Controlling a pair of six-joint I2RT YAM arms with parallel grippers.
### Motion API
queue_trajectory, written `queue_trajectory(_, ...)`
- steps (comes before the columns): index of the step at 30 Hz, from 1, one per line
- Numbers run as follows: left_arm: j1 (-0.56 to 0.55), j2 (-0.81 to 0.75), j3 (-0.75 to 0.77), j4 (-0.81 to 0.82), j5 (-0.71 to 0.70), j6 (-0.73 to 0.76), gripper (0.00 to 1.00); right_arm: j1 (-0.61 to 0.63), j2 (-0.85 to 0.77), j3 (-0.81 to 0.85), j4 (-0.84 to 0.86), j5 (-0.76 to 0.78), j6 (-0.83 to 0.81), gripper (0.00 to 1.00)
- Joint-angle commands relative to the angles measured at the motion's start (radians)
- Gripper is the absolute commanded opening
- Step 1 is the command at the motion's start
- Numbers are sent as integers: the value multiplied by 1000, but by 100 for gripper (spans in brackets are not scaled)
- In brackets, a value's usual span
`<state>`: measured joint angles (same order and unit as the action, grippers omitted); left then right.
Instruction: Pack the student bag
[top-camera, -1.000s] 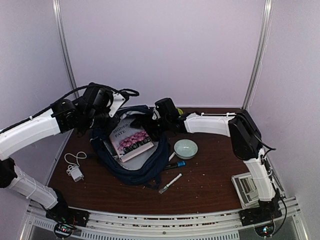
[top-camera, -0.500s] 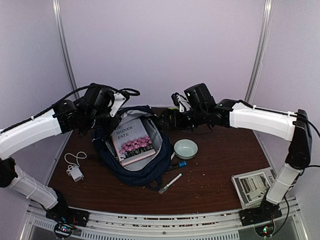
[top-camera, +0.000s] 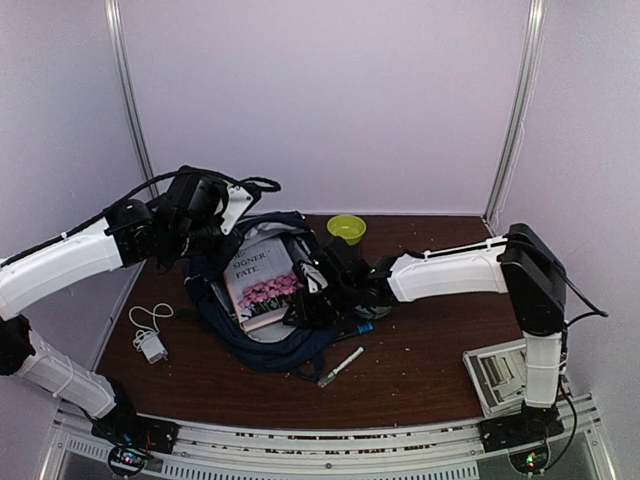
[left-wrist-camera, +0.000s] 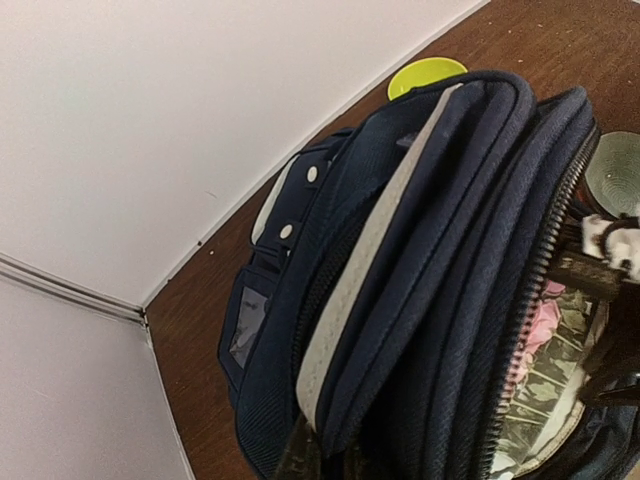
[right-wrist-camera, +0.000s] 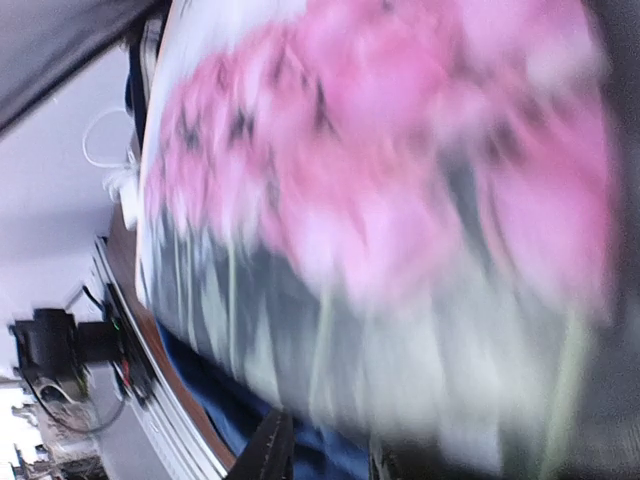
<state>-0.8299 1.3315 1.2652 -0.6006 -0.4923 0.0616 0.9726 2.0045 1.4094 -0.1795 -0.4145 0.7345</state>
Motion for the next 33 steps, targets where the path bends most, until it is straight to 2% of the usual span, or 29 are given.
queue_trajectory(1,-35,-85,56,206,53,71,0,-7,121,138,197,-15,150,25)
queue_trajectory(3,-46,-94,56,185,69,83,0,-8,162,207,239,23,193,25)
queue_trajectory(7,-48,-142,22,180,81,59,0,-17,237,391,191,118,191,25)
queue_trajectory(11,-48,-146,-10,143,26,21,0,-36,210,429,136,126,142,34)
queue_trajectory(13,-48,-130,-25,108,0,-5,0,-31,128,356,93,150,65,43)
queue_trajectory(16,-48,-100,-49,72,-2,-39,0,-21,-53,140,77,232,-23,60)
queue_trajectory(18,-48,-79,-65,62,8,-49,0,-22,-184,11,41,290,-70,78)
queue_trajectory(19,-48,-72,-71,58,16,-53,0,-22,-255,-46,10,315,-101,96)
queue_trajectory(20,-48,-65,-77,54,23,-57,0,-21,-327,-96,-20,347,-133,100)
queue_trajectory(22,-48,-54,-91,51,45,-63,0,-21,-467,-204,-113,457,-186,100)
queue_trajectory(25,-49,-32,-103,50,82,-59,0,-32,-642,-305,-273,707,-208,100)
queue_trajectory(28,-55,-3,-101,51,115,-50,0,-73,-763,-369,-467,905,-125,100)
queue_trajectory(30,-64,13,-97,53,124,-45,0,-117,-802,-410,-623,951,37,100)
queue_trajectory(33,-75,29,-89,59,137,-31,0,-217,-871,-532,-728,884,177,100)
